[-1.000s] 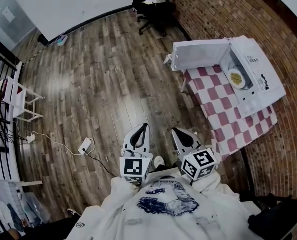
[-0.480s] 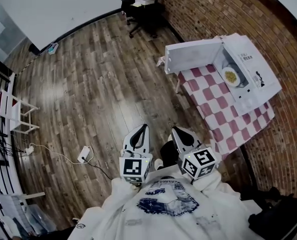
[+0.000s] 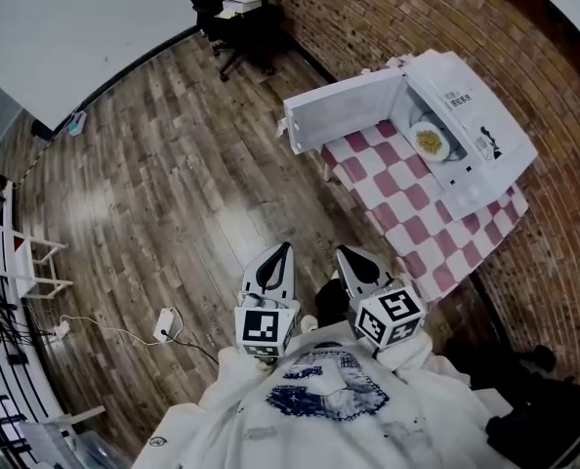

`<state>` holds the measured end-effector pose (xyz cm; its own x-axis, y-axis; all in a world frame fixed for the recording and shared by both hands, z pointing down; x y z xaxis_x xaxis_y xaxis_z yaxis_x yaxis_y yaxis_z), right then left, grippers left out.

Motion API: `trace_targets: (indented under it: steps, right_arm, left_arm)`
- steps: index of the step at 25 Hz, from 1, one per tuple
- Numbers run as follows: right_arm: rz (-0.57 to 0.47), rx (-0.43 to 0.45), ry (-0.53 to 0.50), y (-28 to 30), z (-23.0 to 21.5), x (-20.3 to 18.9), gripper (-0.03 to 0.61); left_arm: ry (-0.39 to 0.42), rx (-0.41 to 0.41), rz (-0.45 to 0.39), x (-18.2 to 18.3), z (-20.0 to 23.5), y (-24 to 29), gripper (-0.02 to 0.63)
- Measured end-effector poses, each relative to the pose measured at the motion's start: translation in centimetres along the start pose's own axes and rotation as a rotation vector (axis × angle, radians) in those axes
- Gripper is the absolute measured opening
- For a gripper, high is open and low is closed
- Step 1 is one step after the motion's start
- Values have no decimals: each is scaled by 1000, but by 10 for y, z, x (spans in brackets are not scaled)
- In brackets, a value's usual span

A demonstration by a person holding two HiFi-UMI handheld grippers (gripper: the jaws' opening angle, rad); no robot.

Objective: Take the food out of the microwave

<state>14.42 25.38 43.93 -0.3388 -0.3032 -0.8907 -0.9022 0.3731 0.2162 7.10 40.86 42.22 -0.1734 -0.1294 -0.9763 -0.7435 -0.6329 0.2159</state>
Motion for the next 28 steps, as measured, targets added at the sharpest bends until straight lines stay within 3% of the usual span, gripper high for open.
trace_targets:
  steps: [9, 28]
  right_arm:
    - [-52, -108, 48, 7, -74, 29, 14]
    - [-171, -309, 141, -18, -219, 83, 14]
  left_arm:
    - [35, -119, 20, 16, -27, 93, 8]
    - [128, -370, 27, 57, -127, 257, 8]
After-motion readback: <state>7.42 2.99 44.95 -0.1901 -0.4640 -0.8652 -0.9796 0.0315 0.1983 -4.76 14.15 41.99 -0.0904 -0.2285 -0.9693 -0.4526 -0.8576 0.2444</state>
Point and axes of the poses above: the fingertips, and each gripper's own axes: y forward along the fingers, z to its left, x out of its top, the point moved 7 cm from there along -y, backward along the fingers, and after that the axes turned 10 degrees about x, right-handed, at the moved point
